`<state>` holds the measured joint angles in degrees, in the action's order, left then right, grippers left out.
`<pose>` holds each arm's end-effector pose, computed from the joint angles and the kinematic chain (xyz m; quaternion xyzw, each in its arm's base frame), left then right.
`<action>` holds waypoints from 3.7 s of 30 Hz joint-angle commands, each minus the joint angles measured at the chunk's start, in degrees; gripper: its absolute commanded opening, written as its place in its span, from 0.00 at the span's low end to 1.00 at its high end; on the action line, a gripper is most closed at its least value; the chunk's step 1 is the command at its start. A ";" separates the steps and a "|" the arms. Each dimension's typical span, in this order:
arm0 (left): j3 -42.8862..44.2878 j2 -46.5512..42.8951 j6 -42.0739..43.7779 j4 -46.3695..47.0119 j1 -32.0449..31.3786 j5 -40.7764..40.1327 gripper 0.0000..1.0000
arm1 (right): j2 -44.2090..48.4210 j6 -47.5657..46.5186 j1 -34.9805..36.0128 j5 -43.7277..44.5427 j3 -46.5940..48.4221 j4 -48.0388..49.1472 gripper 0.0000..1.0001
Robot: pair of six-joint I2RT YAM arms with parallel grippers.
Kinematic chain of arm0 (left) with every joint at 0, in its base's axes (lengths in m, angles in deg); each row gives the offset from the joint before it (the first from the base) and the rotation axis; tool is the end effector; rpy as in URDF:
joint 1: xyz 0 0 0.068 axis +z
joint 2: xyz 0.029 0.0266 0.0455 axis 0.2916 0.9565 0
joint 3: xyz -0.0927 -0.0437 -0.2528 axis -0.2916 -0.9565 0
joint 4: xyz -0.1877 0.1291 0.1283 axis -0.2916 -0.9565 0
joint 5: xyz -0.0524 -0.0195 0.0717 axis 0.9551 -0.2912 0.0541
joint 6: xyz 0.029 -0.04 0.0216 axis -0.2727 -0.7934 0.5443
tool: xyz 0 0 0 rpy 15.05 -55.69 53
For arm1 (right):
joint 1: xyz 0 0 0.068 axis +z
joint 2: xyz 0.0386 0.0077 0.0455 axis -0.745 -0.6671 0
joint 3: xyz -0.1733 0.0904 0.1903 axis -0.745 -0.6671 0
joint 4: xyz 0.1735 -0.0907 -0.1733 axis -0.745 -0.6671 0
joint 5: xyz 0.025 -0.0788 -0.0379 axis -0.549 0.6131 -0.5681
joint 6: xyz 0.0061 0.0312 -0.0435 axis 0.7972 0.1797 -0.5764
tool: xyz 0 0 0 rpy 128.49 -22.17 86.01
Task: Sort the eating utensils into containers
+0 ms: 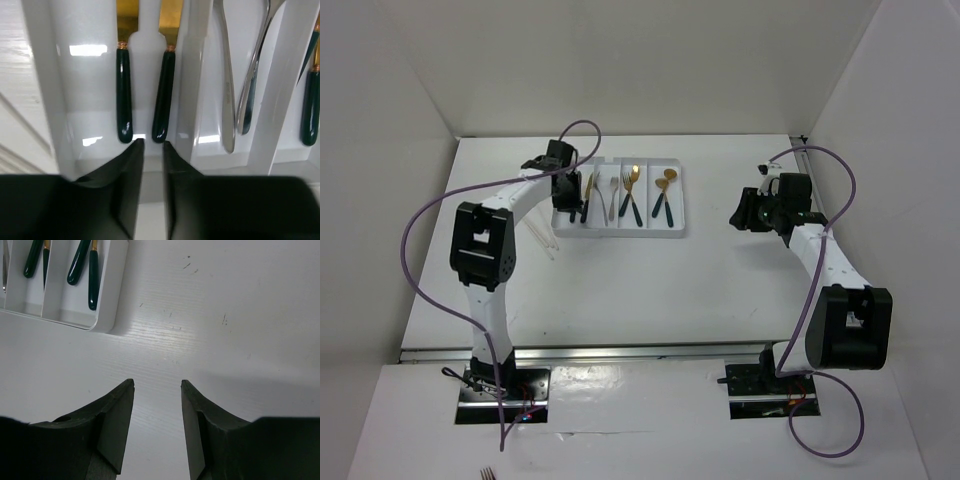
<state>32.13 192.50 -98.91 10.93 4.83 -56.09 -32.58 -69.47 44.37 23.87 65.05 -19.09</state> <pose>0.4469 -0.0966 0.2048 -0.0856 0.9533 -0.0935 0.2741 0.2958 -0.0065 0.2529 -0.0305 0.9000 0.1657 0.4020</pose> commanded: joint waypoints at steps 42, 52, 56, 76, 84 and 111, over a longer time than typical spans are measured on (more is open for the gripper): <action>-5.13 -5.21 -5.82 -5.54 11.42 -10.65 0.95 | -2.95 -2.33 0.10 -2.76 3.81 0.89 0.50; -9.44 -11.81 -6.87 0.88 13.88 4.65 0.89 | -6.12 -2.33 0.10 -3.38 6.00 0.89 0.50; -9.44 -12.43 -8.37 0.88 13.88 3.42 0.92 | -6.64 -2.33 0.10 -3.91 6.53 0.89 0.50; -1.54 -3.21 -10.92 -3.25 12.82 -9.67 0.94 | -8.23 -2.33 0.10 -3.91 7.06 0.36 0.50; -1.00 -0.48 -10.92 -3.78 12.21 -13.19 0.94 | -8.76 -2.33 0.10 -3.38 7.59 0.36 0.50; -8.74 3.29 -12.94 -2.64 15.99 -14.42 0.27 | -12.62 -2.86 0.10 -2.32 10.93 -0.70 0.49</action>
<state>25.66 193.04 -111.53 10.01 20.70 -71.23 -44.80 -71.46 44.37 21.14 73.18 -19.66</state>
